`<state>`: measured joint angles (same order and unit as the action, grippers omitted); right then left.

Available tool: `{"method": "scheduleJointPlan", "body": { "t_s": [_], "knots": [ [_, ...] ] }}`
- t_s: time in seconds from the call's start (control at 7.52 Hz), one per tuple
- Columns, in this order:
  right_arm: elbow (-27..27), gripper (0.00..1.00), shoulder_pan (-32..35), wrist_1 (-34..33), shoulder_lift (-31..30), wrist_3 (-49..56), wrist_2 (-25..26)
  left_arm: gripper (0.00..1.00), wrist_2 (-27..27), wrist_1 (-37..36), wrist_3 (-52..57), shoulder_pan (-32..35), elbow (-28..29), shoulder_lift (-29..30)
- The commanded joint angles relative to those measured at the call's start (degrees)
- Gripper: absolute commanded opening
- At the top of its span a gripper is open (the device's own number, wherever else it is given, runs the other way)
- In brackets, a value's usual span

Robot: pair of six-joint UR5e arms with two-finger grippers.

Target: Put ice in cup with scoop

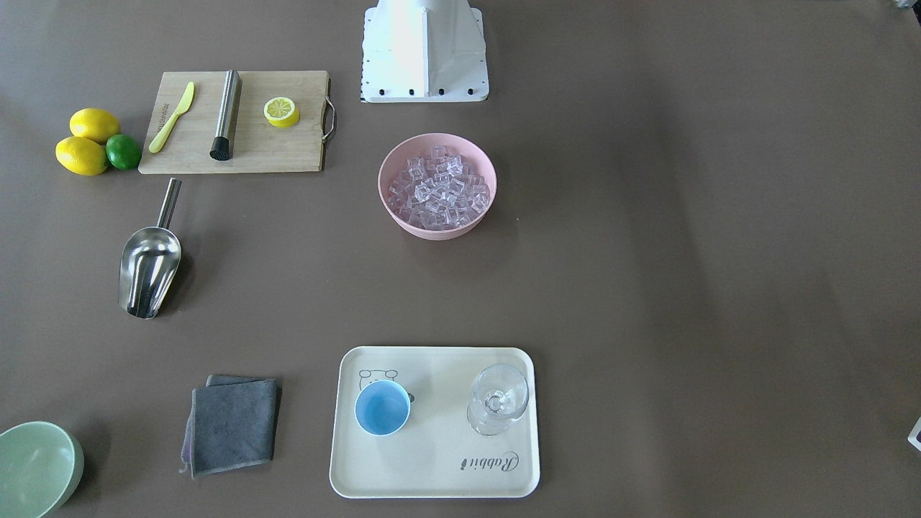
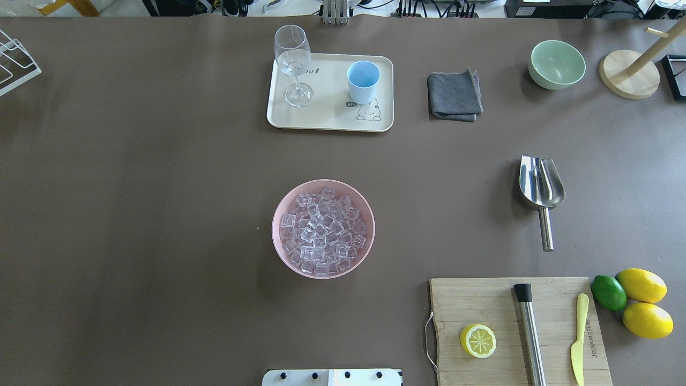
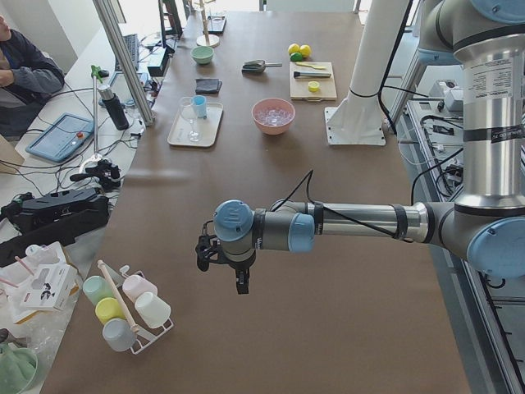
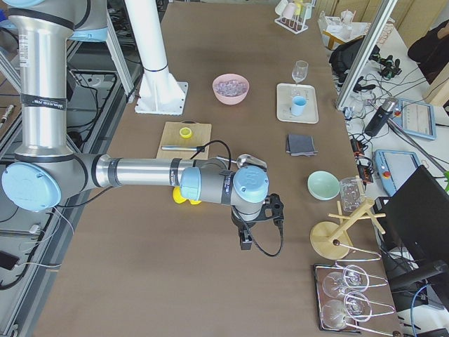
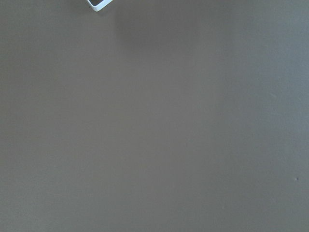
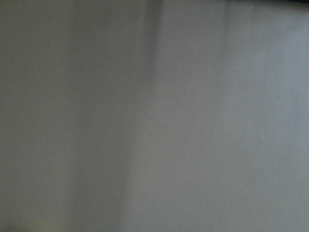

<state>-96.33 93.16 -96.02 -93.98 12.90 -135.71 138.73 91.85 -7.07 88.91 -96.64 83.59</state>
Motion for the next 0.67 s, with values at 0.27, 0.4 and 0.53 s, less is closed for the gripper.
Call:
{"method": "scheduleJointPlan", "body": {
  "t_s": [0.27,0.4,0.53],
  "knots": [
    [0.35,1.0,0.0,-0.04,-0.15,-0.25,-0.08,0.98,0.05,0.0,-0.05,0.03,-0.12,0.0],
    [0.27,1.0,0.0,-0.04,-0.15,-0.33,-0.08,0.98,0.05,0.0,-0.05,-0.14,-0.12,0.0],
    [0.09,1.0,0.0,-0.13,-0.59,-0.25,-0.17,0.98,-0.03,-0.09,-0.05,-0.23,-0.21,0.0]
  ]
}}
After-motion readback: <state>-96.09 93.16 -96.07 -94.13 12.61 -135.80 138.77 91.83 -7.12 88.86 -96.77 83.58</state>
